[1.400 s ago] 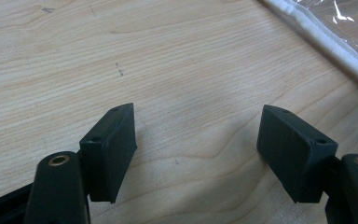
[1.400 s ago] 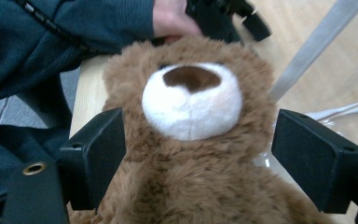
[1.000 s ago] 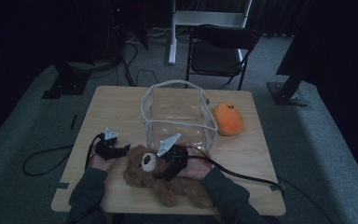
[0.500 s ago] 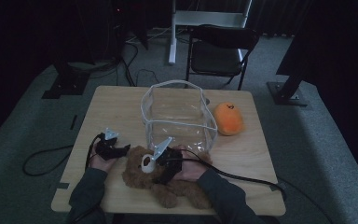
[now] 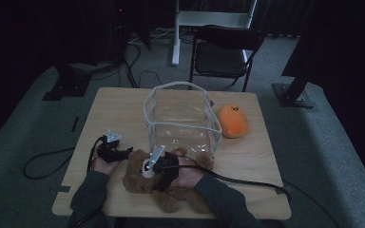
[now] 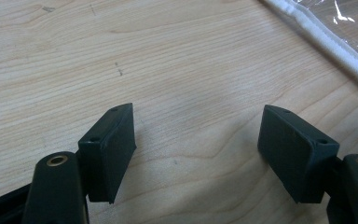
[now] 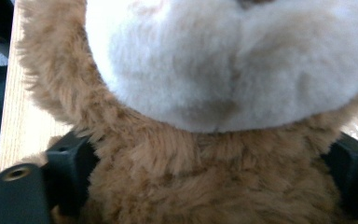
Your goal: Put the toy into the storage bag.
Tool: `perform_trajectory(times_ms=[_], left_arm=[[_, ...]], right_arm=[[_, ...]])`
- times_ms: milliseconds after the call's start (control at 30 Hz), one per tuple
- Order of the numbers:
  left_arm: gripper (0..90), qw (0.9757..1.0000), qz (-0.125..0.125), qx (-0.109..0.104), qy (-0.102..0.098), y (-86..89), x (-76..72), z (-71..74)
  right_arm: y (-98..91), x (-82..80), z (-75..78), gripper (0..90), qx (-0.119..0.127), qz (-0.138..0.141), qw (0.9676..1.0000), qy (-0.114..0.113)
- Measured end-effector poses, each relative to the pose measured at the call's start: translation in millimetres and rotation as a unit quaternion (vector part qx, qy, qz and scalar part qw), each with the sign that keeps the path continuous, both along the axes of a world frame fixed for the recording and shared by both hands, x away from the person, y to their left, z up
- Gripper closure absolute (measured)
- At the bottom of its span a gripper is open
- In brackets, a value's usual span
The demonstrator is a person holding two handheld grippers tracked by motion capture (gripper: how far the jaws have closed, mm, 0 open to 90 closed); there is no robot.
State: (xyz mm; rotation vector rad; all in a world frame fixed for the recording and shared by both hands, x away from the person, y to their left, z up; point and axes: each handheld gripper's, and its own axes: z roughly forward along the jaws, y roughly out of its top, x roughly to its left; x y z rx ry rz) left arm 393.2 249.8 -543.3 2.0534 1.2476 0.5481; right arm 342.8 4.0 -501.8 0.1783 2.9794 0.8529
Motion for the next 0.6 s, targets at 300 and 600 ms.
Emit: perform_trajectory(times_ms=[300,600], left_arm=[[27.8,1.0000,0.000,0.000,0.000,0.0,0.0,0.0],[27.8,1.0000,0.000,0.000,0.000,0.0,0.1,0.1]], right_arm=[[-16.5,-1.8,3.5,31.3,0.059,-0.005,0.9982,-0.006],[-29.7,-6.4,8.6,34.9,0.099,-0.008,0.9948,-0.023]])
